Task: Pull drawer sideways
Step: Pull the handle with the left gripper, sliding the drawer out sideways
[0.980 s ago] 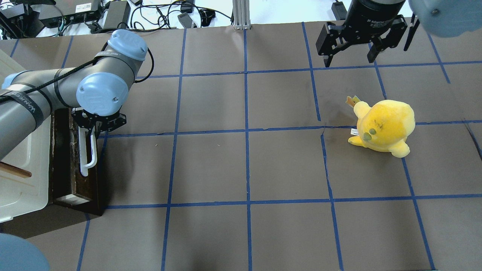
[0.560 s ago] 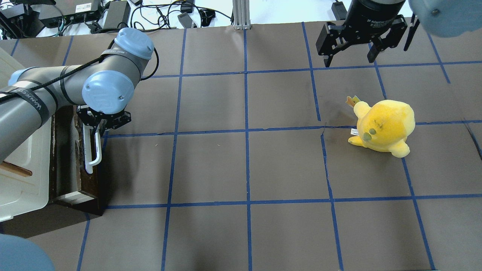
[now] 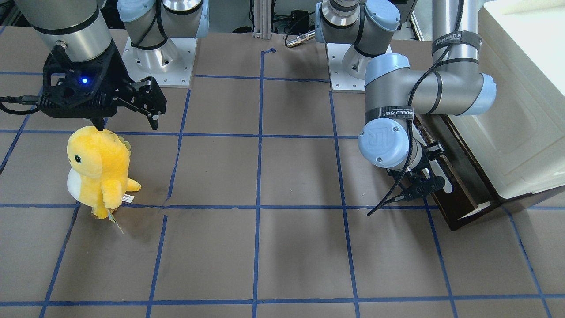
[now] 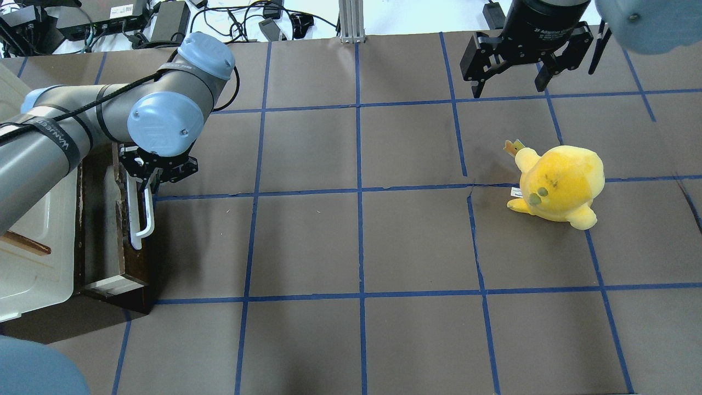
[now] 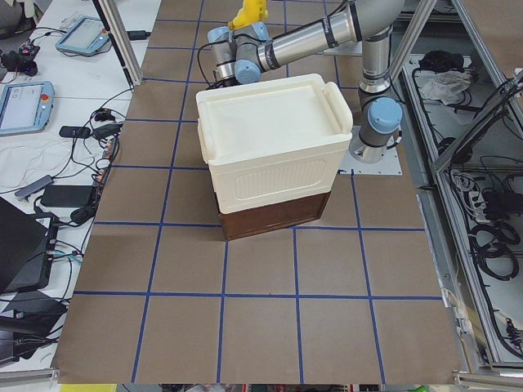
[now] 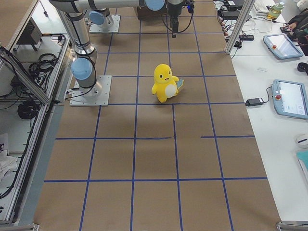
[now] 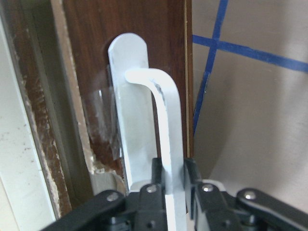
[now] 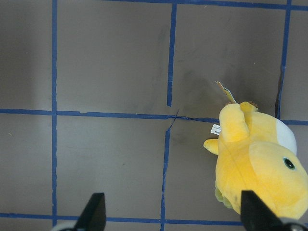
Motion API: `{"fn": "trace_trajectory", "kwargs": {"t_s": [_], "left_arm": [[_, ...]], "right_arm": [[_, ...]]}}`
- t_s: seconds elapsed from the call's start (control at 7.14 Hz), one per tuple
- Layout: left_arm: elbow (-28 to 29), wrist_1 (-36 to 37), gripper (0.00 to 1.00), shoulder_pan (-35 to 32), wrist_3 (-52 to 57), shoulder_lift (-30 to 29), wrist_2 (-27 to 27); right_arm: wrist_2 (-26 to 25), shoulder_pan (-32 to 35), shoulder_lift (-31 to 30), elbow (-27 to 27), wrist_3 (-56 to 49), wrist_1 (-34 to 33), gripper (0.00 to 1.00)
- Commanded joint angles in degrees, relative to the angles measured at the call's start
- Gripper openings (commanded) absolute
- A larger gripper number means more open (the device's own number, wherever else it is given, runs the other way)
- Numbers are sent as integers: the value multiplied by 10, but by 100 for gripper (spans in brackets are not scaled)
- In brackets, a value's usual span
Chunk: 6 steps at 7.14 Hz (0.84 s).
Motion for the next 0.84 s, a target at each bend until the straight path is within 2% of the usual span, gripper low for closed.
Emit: {"fn": "trace_trajectory", "kwargs": {"t_s": [0.0, 0.7], "left_arm": [[2, -2, 0, -2, -3, -2, 0], [3, -1, 0, -7, -3, -1, -1]], "right_arm": [[-1, 0, 0, 0, -1, 0, 100], [-1, 0, 0, 0, 0, 0, 100]]}}
